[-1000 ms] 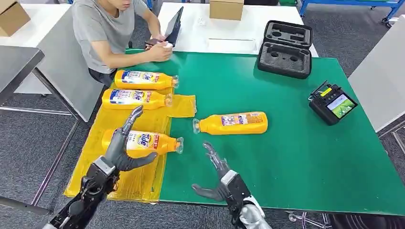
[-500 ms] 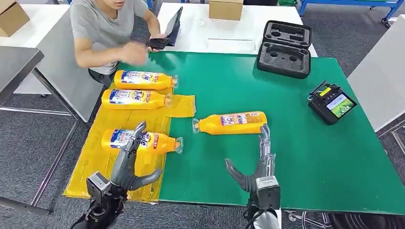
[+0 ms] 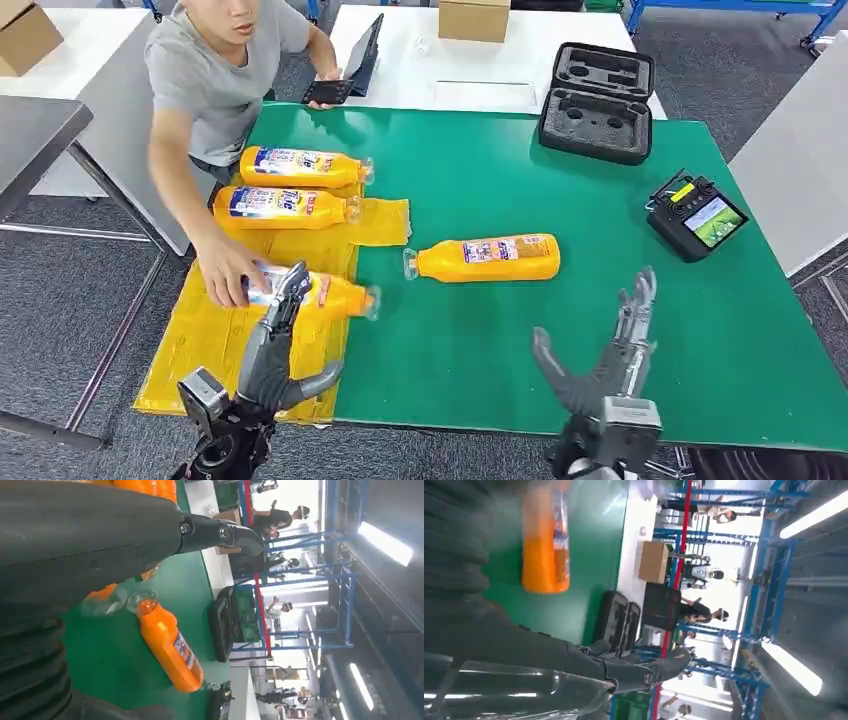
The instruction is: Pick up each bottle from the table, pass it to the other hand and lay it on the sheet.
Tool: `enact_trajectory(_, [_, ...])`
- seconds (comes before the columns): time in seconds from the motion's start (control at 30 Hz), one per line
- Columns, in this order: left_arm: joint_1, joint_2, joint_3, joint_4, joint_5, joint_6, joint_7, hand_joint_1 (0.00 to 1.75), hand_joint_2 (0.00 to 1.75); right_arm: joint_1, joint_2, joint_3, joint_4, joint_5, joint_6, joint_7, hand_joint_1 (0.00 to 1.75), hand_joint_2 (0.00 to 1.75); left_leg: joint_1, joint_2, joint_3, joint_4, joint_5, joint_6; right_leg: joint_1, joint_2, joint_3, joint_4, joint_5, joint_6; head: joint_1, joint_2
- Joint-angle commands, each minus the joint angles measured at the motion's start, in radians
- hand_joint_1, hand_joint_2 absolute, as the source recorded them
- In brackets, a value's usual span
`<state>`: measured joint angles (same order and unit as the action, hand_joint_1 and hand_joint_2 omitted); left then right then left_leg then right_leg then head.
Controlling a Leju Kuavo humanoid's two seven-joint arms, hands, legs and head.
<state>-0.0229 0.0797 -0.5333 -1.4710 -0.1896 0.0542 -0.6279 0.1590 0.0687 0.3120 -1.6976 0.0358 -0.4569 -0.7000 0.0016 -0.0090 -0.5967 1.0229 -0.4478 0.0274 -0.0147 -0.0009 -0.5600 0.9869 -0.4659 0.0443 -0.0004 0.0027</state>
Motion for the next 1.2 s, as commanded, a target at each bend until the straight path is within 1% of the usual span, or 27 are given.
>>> enact_trajectory(0.03, [0.042, -0.048, 0.044, -0.111, 0.087, -0.097, -0.07, 0.0, 1.75, 0.081, -0.015, -0.148, -0.108, 0.104, -0.066, 0.002, 0.0, 1.75, 0.0, 0.0, 0.0, 0.0, 0.0, -0.001, 0.001, -0.001, 0.001, 0.0, 0.0, -0.001, 0.0, 0.0])
enact_trajectory(0.1, [0.039, -0.072, 0.059, -0.097, 0.101, -0.116, -0.07, 0.0, 1.75, 0.102, -0.009, -0.175, -0.134, 0.082, -0.049, 0.002, 0.0, 1.75, 0.001, -0.001, 0.002, 0.0, -0.001, -0.002, 0.001, -0.002, 0.003, -0.001, -0.001, -0.002, 0.0, 0.0])
enact_trajectory(0.17, [0.032, -0.089, 0.065, -0.086, 0.117, -0.134, -0.07, 0.0, 1.75, 0.123, -0.005, -0.196, -0.153, 0.1, -0.047, 0.002, 0.0, 1.75, 0.0, -0.002, 0.001, 0.0, 0.0, -0.001, 0.001, -0.002, 0.002, 0.0, -0.001, -0.001, 0.0, 0.0])
enact_trajectory(0.4, [0.032, -0.089, 0.065, -0.086, 0.117, -0.134, -0.07, 0.0, 1.75, 0.123, -0.005, -0.196, -0.153, 0.1, -0.047, 0.002, 0.0, 1.75, 0.001, 0.001, 0.002, -0.001, -0.001, -0.002, 0.001, 0.0, 0.003, -0.001, 0.0, -0.002, 0.0, 0.0])
enact_trajectory(0.57, [0.032, -0.089, 0.065, -0.086, 0.117, -0.134, -0.07, 0.0, 1.75, 0.123, -0.005, -0.196, -0.153, 0.1, -0.047, 0.002, 0.0, 1.75, 0.0, 0.0, 0.001, -0.001, 0.0, -0.001, 0.0, 0.0, 0.002, -0.001, 0.0, -0.001, 0.0, 0.0])
enact_trajectory(0.6, [0.03, -0.105, 0.084, -0.067, 0.126, -0.145, -0.07, 0.0, 1.75, 0.123, 0.01, -0.212, -0.136, 0.086, -0.029, 0.002, 0.0, 1.75, 0.001, 0.001, 0.005, -0.002, -0.001, -0.002, 0.002, 0.0, 0.005, -0.003, 0.0, -0.003, 0.0, 0.0])
enact_trajectory(0.63, [0.026, -0.119, 0.093, -0.042, 0.107, -0.117, -0.07, 0.0, 1.75, 0.125, 0.029, -0.235, -0.128, 0.078, 0.003, 0.002, 0.0, 1.75, 0.001, 0.0, 0.002, -0.001, 0.0, -0.001, 0.001, 0.0, 0.003, -0.001, 0.0, -0.001, 0.0, 0.0])
enact_trajectory(0.7, [0.009, -0.12, 0.078, -0.008, 0.085, -0.086, -0.07, 0.0, 1.75, 0.121, 0.037, -0.249, -0.118, 0.116, 0.009, 0.002, 0.0, 1.75, 0.001, 0.0, 0.003, -0.001, 0.0, -0.001, 0.001, -0.001, 0.003, -0.002, 0.0, -0.001, 0.0, 0.0])
enact_trajectory(0.8, [-0.002, -0.111, 0.07, 0.007, 0.081, -0.081, -0.07, 0.0, 1.75, 0.102, 0.045, -0.263, -0.1, 0.097, 0.036, 0.002, 0.0, 1.75, 0.0, 0.0, 0.004, -0.003, 0.0, -0.001, 0.001, -0.001, 0.005, -0.003, 0.0, -0.002, 0.0, 0.0])
enact_trajectory(0.83, [-0.002, -0.109, 0.074, 0.009, 0.086, -0.082, -0.07, 0.0, 1.75, 0.097, 0.049, -0.265, -0.082, 0.084, 0.051, 0.002, 0.0, 1.75, 0.001, 0.0, 0.003, -0.002, 0.0, -0.001, 0.001, 0.0, 0.003, -0.002, 0.001, -0.001, 0.0, 0.0])
enact_trajectory(0.87, [-0.001, -0.109, 0.077, 0.008, 0.094, -0.094, -0.07, 0.0, 1.75, 0.089, 0.052, -0.267, -0.068, 0.096, 0.058, 0.002, 0.0, 1.75, 0.001, 0.001, 0.004, -0.002, 0.0, -0.002, 0.001, 0.0, 0.004, -0.003, 0.001, -0.002, 0.0, 0.0])
enact_trajectory(0.93, [0.0, -0.108, 0.078, 0.005, 0.095, -0.109, -0.07, 0.0, 1.75, 0.084, 0.045, -0.262, -0.043, 0.145, 0.051, 0.002, 0.0, 1.75, 0.001, 0.001, 0.002, -0.001, 0.0, -0.001, 0.001, 0.0, 0.003, -0.002, 0.001, -0.001, 0.0, 0.0])
enact_trajectory(1.0, [-0.007, -0.113, 0.077, 0.013, 0.096, -0.112, -0.07, 0.0, 1.75, 0.081, 0.039, -0.264, -0.002, 0.197, 0.039, 0.002, 0.0, 1.75, 0.001, 0.001, 0.004, -0.002, 0.0, -0.002, 0.001, 0.001, 0.005, -0.003, 0.001, -0.002, 0.0, 0.0])
enact_trajectory(1.1, [-0.007, -0.113, 0.077, 0.013, 0.096, -0.112, -0.07, 0.0, 1.75, 0.081, 0.039, -0.264, -0.002, 0.197, 0.039, 0.002, 0.0, 1.75, 0.001, 0.0, 0.003, -0.001, 0.0, -0.001, 0.001, 0.0, 0.003, -0.002, 0.0, -0.001, 0.0, 0.0])
enact_trajectory(1.17, [-0.007, -0.113, 0.077, 0.013, 0.096, -0.112, -0.07, 0.0, 1.75, 0.081, 0.039, -0.264, -0.002, 0.197, 0.039, 0.002, 0.0, 1.75, 0.001, 0.001, 0.005, -0.003, 0.0, -0.002, 0.002, 0.0, 0.005, -0.004, 0.001, -0.002, 0.0, 0.0])
enact_trajectory(1.2, [-0.007, -0.113, 0.077, 0.013, 0.096, -0.112, -0.07, 0.0, 1.75, 0.081, 0.039, -0.264, -0.002, 0.197, 0.039, 0.002, 0.0, 1.75, 0.001, 0.0, 0.004, -0.002, 0.0, -0.001, 0.001, 0.0, 0.004, -0.003, 0.0, -0.002, 0.0, 0.0])
